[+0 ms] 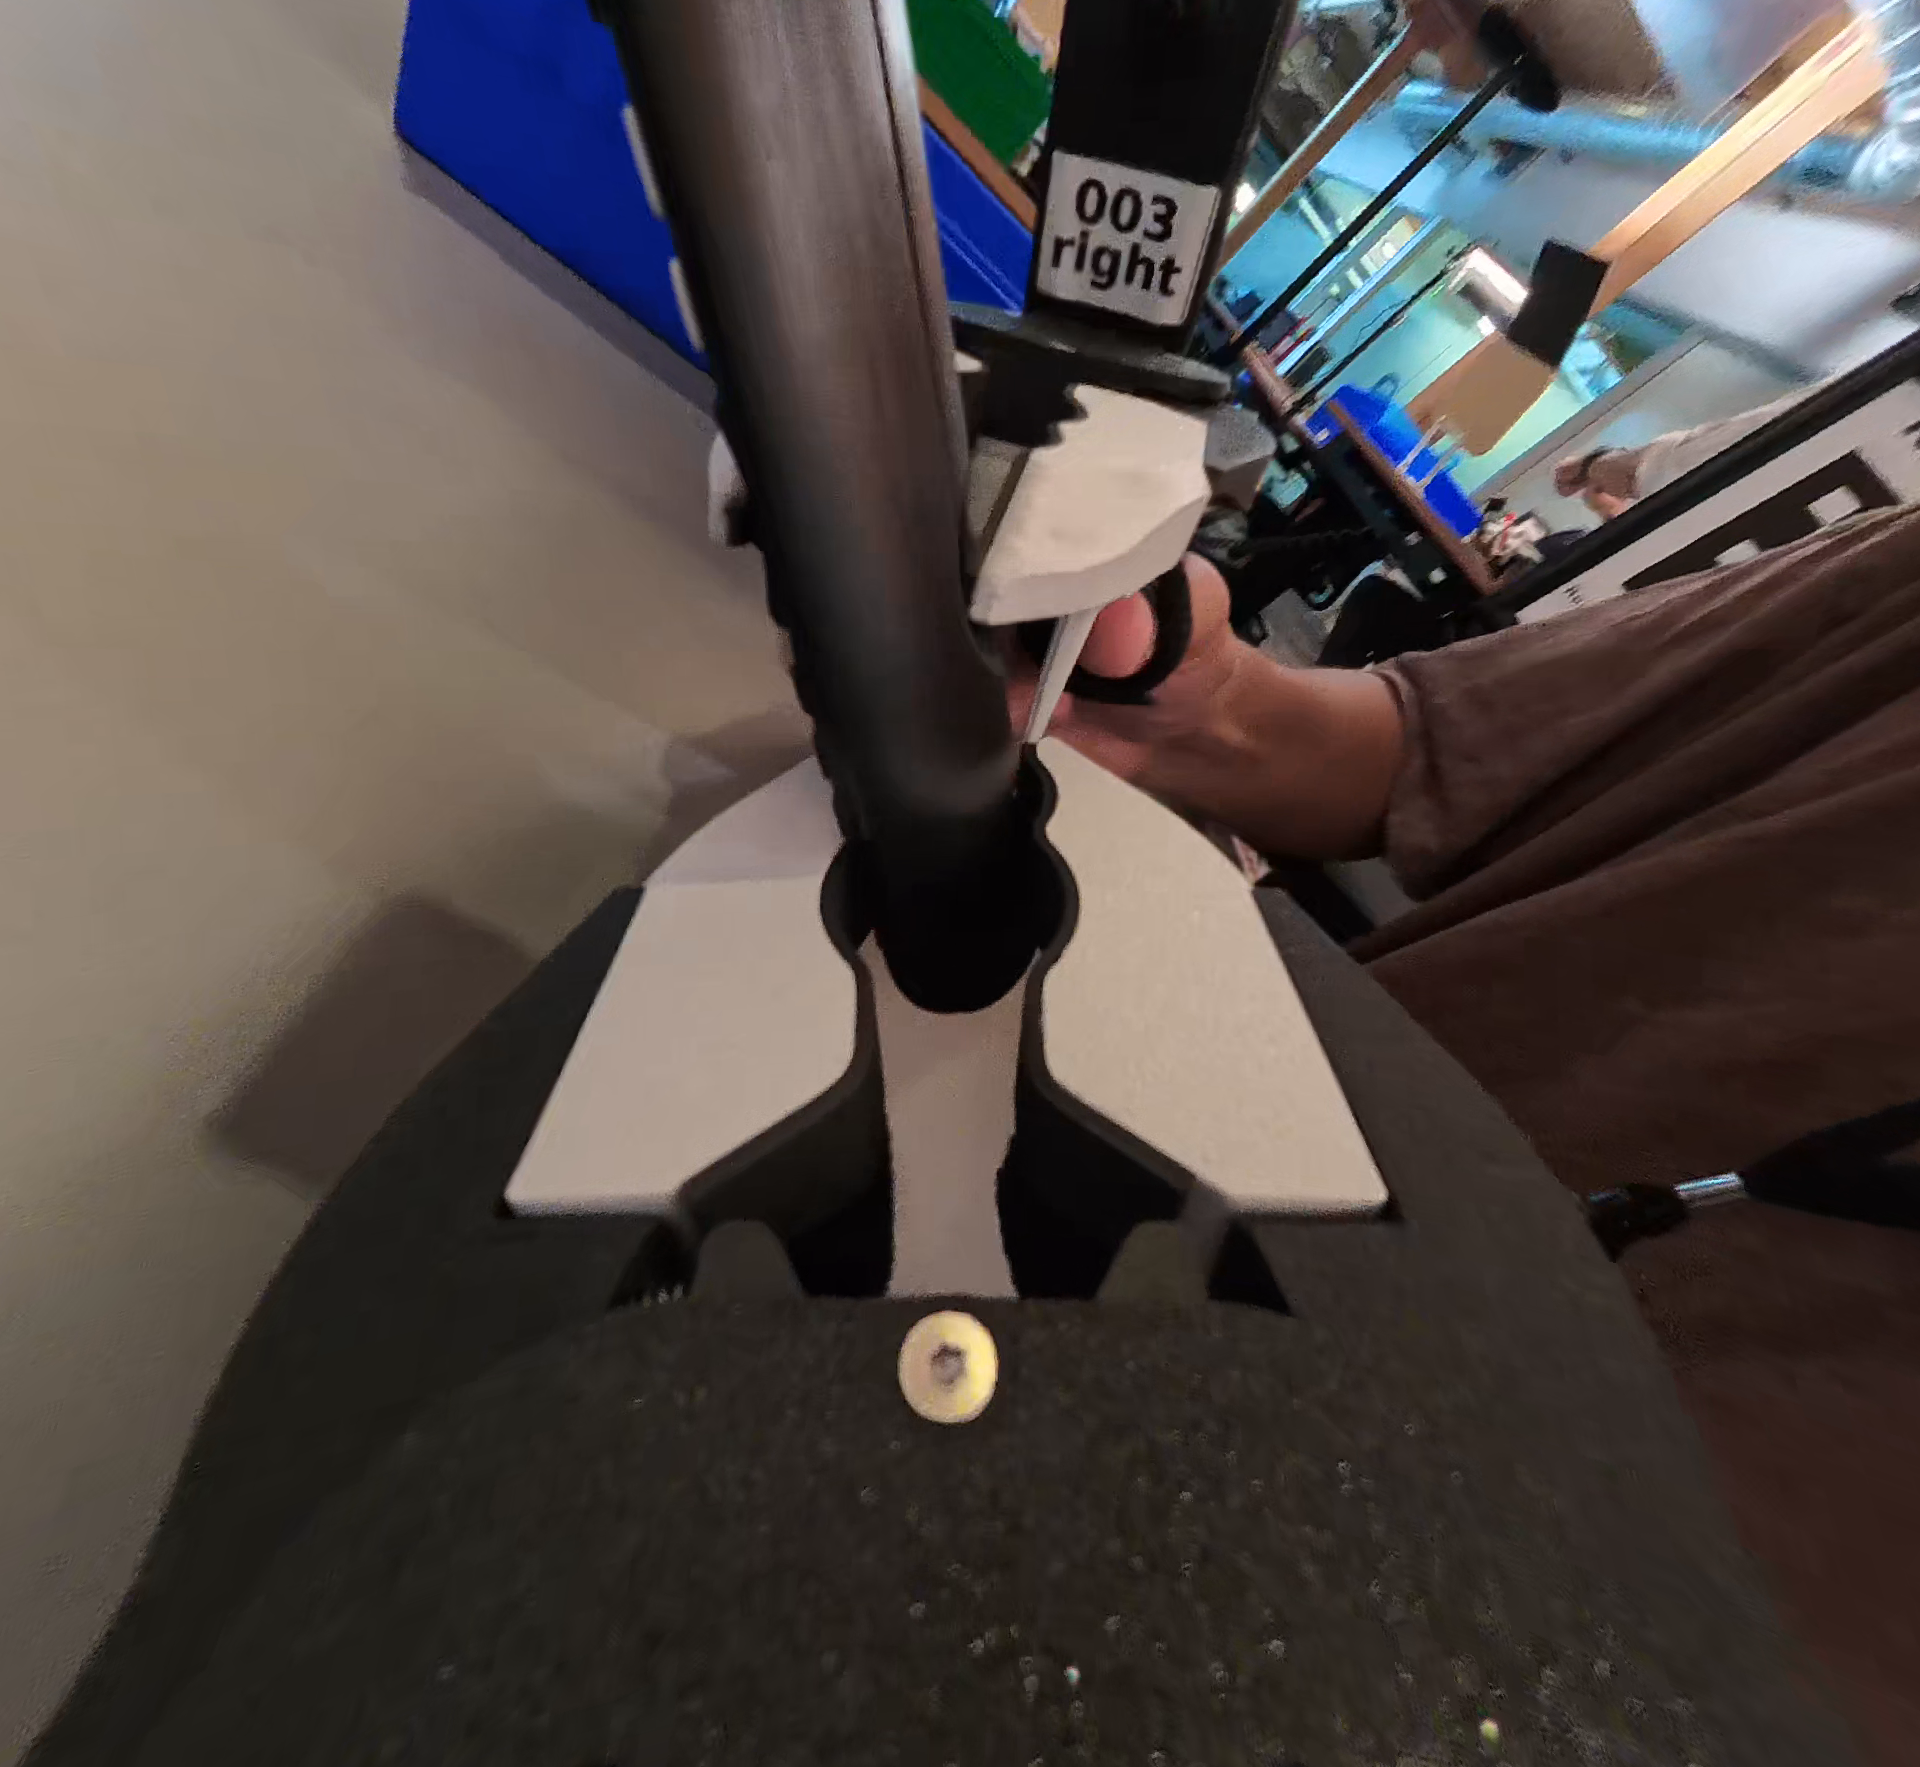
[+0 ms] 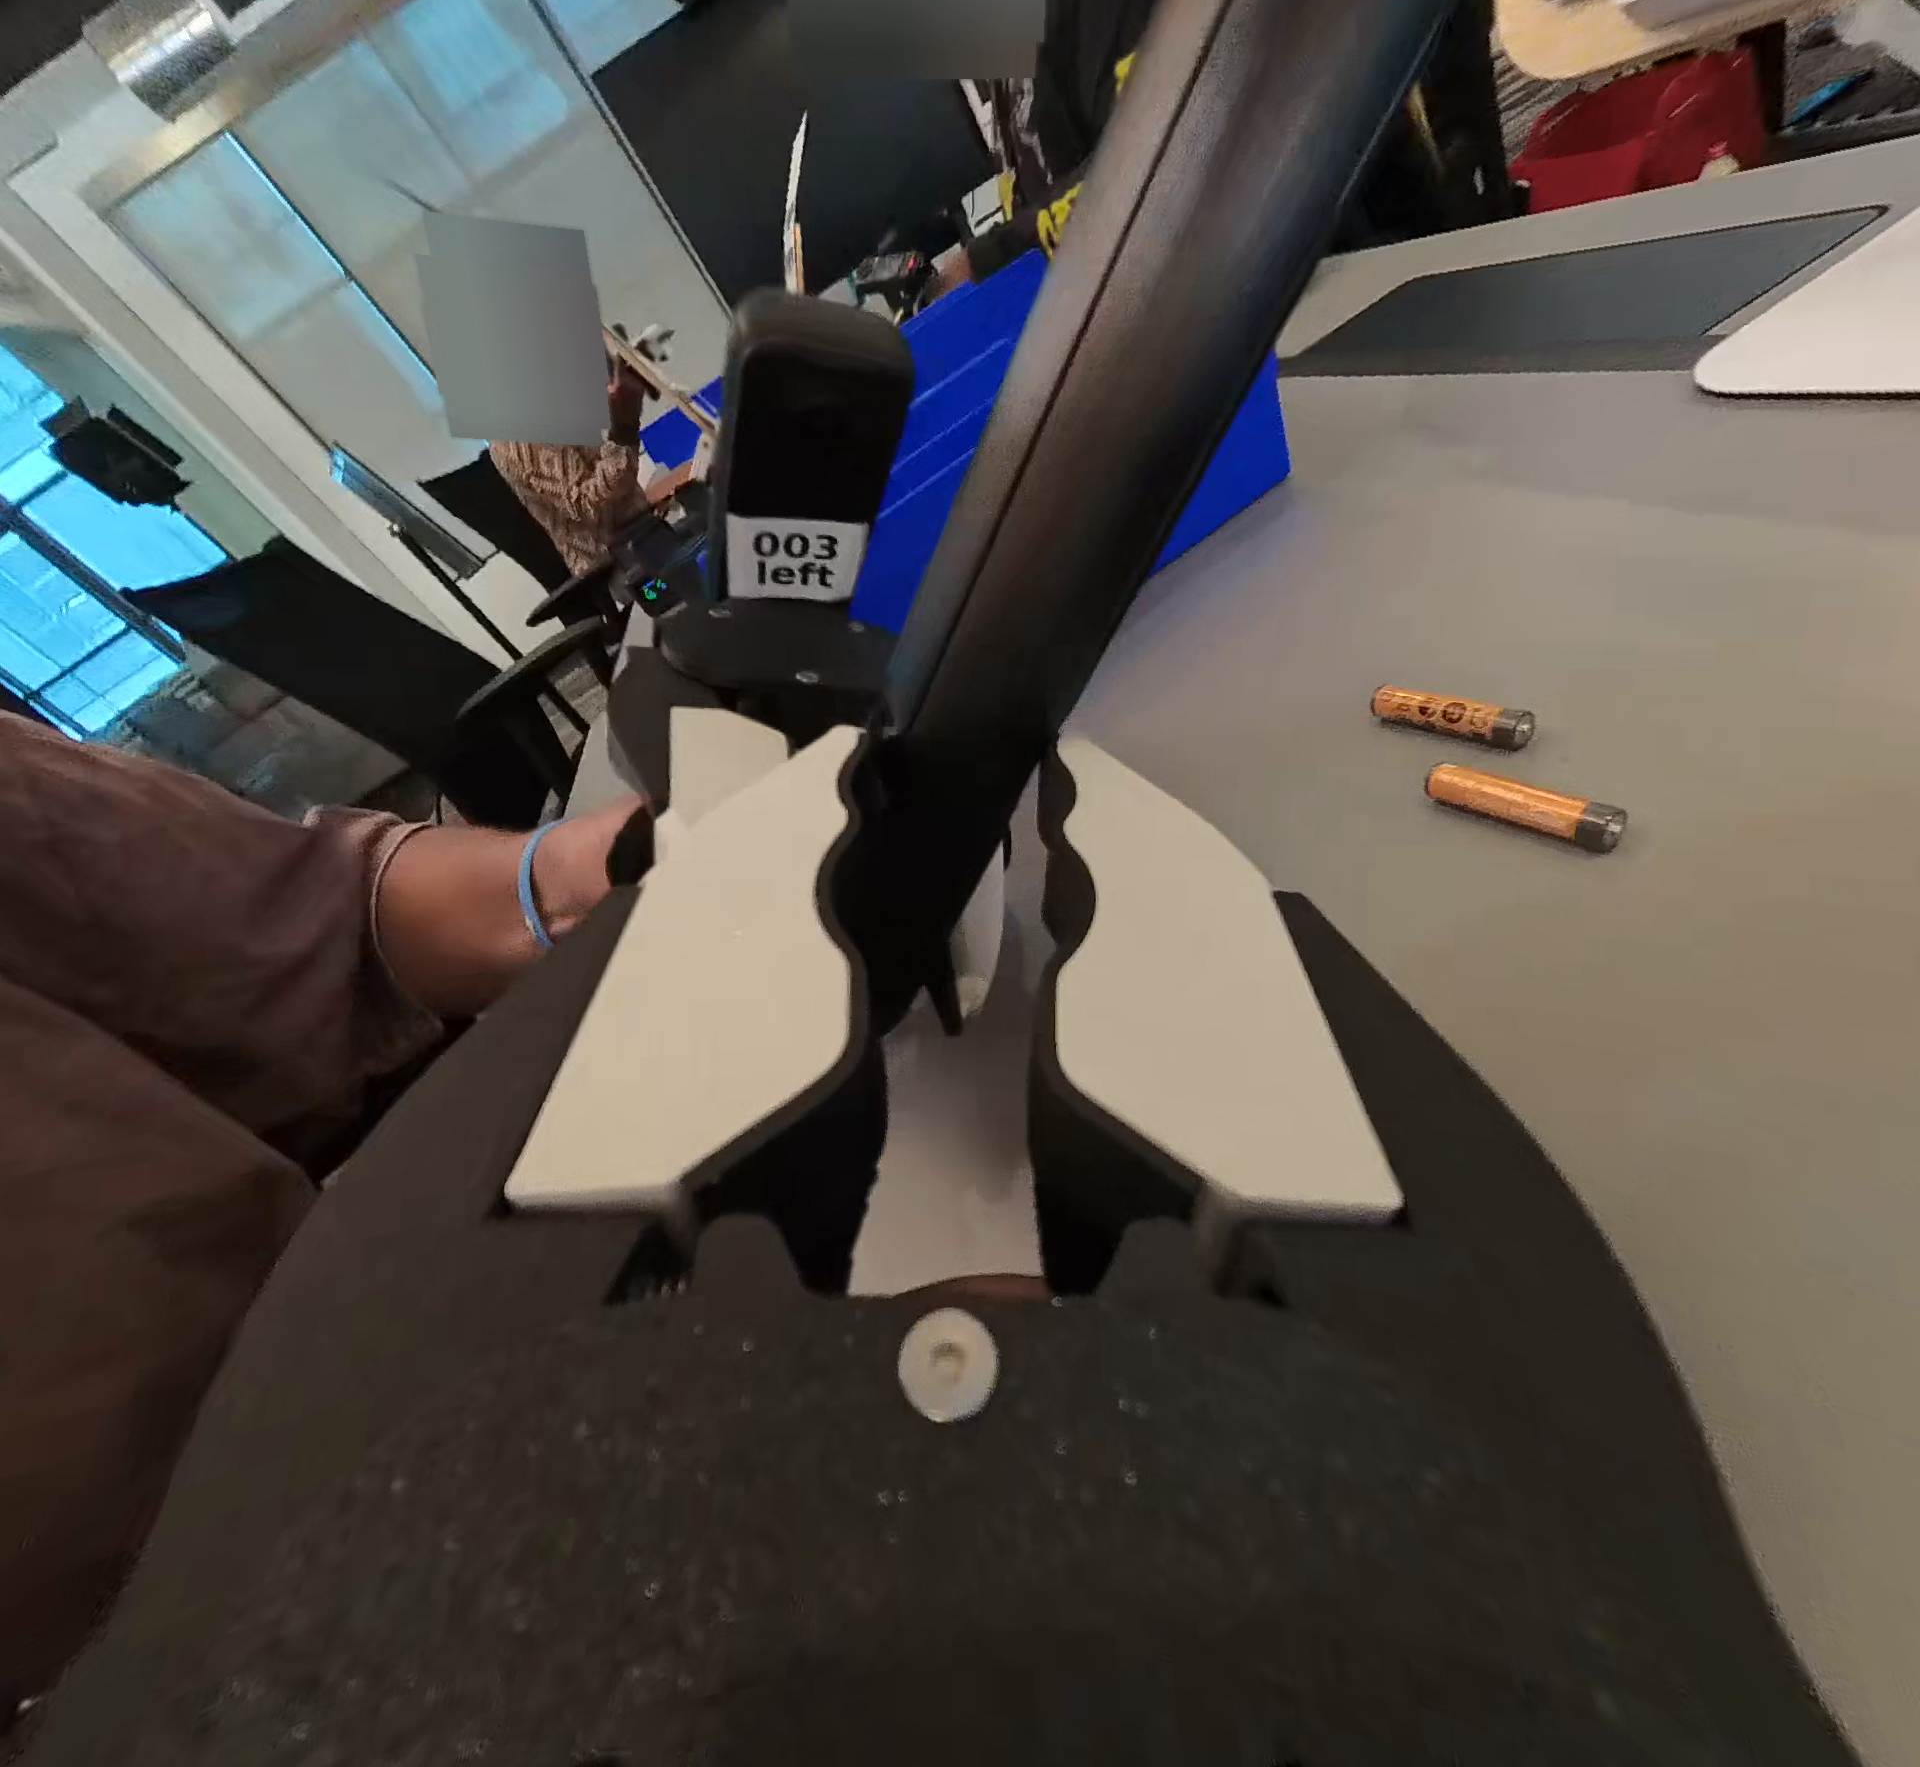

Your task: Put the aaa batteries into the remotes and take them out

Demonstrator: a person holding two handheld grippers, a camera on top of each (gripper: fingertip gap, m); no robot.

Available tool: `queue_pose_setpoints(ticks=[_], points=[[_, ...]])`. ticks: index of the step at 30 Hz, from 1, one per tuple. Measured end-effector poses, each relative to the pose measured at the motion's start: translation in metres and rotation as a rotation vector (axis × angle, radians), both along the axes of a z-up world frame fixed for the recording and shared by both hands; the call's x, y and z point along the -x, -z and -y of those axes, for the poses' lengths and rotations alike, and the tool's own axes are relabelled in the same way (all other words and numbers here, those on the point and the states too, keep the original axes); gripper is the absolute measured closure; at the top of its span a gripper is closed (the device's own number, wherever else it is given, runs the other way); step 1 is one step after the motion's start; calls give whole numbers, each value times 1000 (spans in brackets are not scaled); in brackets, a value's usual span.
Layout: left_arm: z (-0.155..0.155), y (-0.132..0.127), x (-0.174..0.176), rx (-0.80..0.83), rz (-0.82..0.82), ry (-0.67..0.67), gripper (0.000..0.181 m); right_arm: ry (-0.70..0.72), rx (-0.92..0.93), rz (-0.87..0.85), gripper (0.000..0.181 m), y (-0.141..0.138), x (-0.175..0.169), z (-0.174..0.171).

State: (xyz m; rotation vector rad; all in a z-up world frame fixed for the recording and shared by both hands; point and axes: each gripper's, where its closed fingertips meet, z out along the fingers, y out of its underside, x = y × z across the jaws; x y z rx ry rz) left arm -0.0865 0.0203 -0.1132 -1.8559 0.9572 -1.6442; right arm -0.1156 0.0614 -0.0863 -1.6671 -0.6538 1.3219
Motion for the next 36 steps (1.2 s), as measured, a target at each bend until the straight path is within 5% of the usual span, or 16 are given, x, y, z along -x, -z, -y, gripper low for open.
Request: queue_pose_setpoints(ticks=[8,20,25,30,36], points=[[3,6,-6,76,26,3,154,56,68,-61,157,7,-1,-4],[-1,-2,0,148,104,45,157,-39,171,-142,152,3,-3,-6],[10,-8,15,202,121,104,157,-2,56,2,125,-8,-23,-16],[29,-7,23,194,81,151,157,44,-203,206,122,-48,-46,-41],[58,3,24,217,28,201,156,-176,-65,146,128,-58,-18,-32]])
